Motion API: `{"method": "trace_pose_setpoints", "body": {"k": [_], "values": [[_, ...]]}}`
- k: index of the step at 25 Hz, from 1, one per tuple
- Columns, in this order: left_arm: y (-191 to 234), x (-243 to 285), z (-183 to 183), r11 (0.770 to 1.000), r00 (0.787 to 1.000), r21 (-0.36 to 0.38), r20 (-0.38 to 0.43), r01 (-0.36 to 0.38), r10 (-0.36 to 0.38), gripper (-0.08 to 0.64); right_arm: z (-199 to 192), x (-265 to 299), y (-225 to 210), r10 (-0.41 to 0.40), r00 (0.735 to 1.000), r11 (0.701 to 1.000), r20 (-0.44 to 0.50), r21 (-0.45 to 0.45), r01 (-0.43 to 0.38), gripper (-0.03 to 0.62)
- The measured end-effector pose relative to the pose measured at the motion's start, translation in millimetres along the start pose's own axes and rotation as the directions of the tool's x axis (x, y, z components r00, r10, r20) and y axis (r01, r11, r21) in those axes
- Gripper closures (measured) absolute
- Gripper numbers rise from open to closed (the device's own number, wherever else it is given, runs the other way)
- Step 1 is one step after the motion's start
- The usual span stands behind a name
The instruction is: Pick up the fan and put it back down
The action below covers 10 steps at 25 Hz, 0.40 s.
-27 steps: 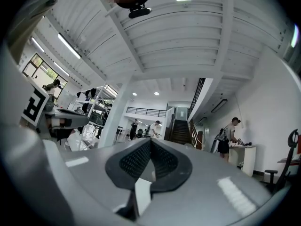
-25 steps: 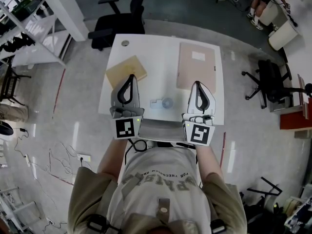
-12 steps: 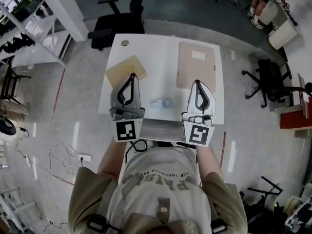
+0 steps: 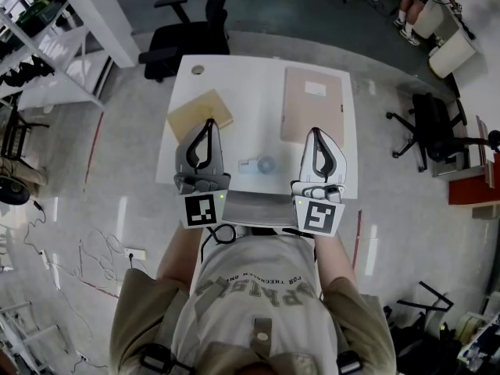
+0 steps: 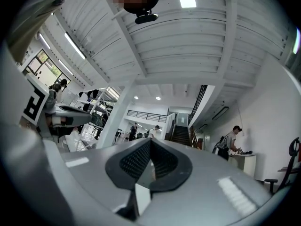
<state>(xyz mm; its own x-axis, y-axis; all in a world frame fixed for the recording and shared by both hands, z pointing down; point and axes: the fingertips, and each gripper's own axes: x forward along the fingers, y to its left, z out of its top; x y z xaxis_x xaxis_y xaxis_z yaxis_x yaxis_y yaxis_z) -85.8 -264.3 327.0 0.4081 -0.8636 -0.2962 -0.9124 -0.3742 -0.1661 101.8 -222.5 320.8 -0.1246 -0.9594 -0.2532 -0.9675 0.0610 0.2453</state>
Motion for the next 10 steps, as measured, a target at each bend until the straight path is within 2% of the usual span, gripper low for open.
{"method": "trace_pose_setpoints", "body": {"k": [10], "values": [[3.0,1.5,-2.2,1.000,1.000,0.004,-0.003,-0.009,0.009,0.551,-1.1,2.1,2.5,0.013,1.000,1.000,-0.001,-0.015,-0.013,0.594]]}}
